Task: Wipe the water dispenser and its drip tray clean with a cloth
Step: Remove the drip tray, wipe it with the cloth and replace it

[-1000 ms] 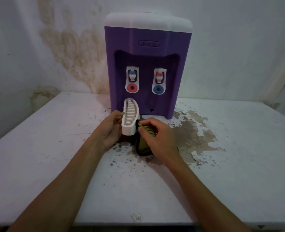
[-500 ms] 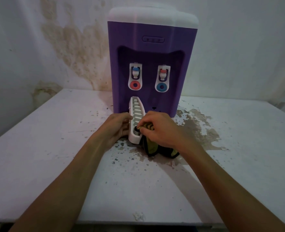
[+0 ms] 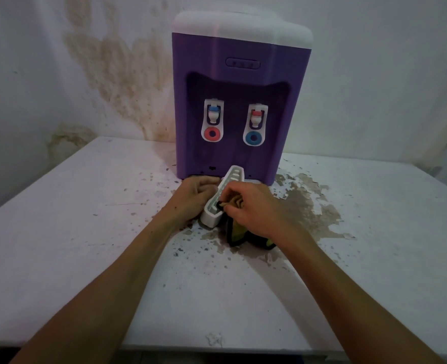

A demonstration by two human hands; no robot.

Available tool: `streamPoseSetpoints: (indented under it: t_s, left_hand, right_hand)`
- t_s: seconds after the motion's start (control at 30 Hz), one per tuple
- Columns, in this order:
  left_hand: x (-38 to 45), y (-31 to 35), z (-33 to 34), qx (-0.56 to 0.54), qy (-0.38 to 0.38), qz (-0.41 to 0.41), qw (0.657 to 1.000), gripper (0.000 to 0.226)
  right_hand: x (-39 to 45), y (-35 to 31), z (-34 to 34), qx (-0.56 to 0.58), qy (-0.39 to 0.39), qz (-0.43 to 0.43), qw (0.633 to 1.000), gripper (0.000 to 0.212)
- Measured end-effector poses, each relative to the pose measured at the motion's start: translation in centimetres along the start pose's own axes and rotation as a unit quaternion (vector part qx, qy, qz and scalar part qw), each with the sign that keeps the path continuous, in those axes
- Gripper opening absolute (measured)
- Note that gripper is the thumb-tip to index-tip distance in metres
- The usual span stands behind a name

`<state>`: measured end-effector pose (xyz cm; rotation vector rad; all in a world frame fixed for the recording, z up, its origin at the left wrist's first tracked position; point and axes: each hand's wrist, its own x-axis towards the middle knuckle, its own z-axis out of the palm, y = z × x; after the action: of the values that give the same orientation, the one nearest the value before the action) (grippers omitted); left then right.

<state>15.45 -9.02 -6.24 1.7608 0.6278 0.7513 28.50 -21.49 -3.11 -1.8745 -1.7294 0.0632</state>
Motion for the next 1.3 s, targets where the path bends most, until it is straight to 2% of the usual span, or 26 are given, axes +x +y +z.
streamPoseSetpoints:
  t_s: [0.13, 0.33, 0.43, 0.47, 0.53, 0.6, 0.7, 0.77, 0.83, 0.87, 0.93, 1.0, 1.07, 1.17, 1.3]
  left_hand:
    - [-0.4, 0.2, 0.0, 0.037, 0.004, 0.026, 0.999, 0.031]
    - [-0.6, 0.7, 0.1, 0.073, 0.017, -0.017, 0.997, 0.029]
    - [-0.8, 1.9, 0.2, 0.136, 0.016, -0.003, 0.991, 0.016]
    - [-1.1, 2.3, 0.0, 0.174, 0.004, -0.003, 0.985, 0.020]
    - [-1.6, 2.2, -0.7, 0.263, -0.011, 0.000, 0.965, 0.050]
    - [-2.5, 1.5, -1.4, 0.334, -0.007, 0.035, 0.942, 0.062]
    - [-3.5, 0.3, -2.0, 0.350, 0.005, 0.054, 0.935, 0.064]
    - [-3.4, -0.1, -2.1, 0.325, 0.009, 0.055, 0.944, 0.062]
    - [-2.9, 0.2, -2.2, 0.320, 0.025, 0.071, 0.945, 0.059]
    - [-2.6, 0.4, -2.2, 0.313, 0.036, 0.076, 0.946, 0.059]
    - [-2.0, 0.4, -2.1, 0.294, 0.051, 0.081, 0.951, 0.059]
    - [-1.7, 0.1, -1.7, 0.289, 0.047, 0.079, 0.953, 0.060]
    - [-1.6, -0.4, -1.0, 0.285, 0.035, 0.081, 0.955, 0.061]
    - [-1.8, -0.9, -0.5, 0.262, 0.039, 0.094, 0.960, 0.061]
    - [-2.1, -0.9, -0.8, 0.244, 0.035, 0.089, 0.965, 0.066]
  right_hand:
    - [0.0, -0.2, 0.3, 0.007, 0.025, 0.043, 0.999, 0.020]
    - [-0.7, 0.7, 0.6, -0.035, 0.009, 0.074, 0.997, 0.016]
    - [-0.9, 1.2, -0.1, -0.020, -0.005, 0.075, 0.997, 0.010]
    - [-1.0, 1.3, -0.3, 0.000, 0.004, 0.074, 0.997, 0.009]
    - [-1.3, 1.4, -0.9, 0.080, 0.046, 0.090, 0.992, 0.009]
    - [-1.5, 1.8, -1.5, 0.218, 0.095, 0.141, 0.961, 0.011]
    - [-1.2, 2.2, -2.3, 0.452, 0.148, 0.227, 0.850, 0.011]
    - [-0.4, 2.5, -3.5, 0.508, 0.191, 0.237, 0.805, 0.009]
    - [0.3, 2.5, -5.3, 0.522, 0.230, 0.206, 0.795, 0.009]
    - [0.7, 2.4, -6.5, 0.505, 0.243, 0.185, 0.807, 0.009]
    - [1.6, 2.2, -8.8, 0.402, 0.247, 0.151, 0.869, 0.011]
    - [2.5, 2.1, -9.6, 0.260, 0.219, 0.125, 0.932, 0.016]
    - [3.1, 1.8, -8.8, 0.136, 0.159, 0.090, 0.974, 0.023]
    - [3.2, 1.1, -5.6, 0.036, 0.024, 0.044, 0.998, 0.015]
    - [3.6, 0.4, -2.7, 0.004, -0.068, 0.028, 0.997, 0.009]
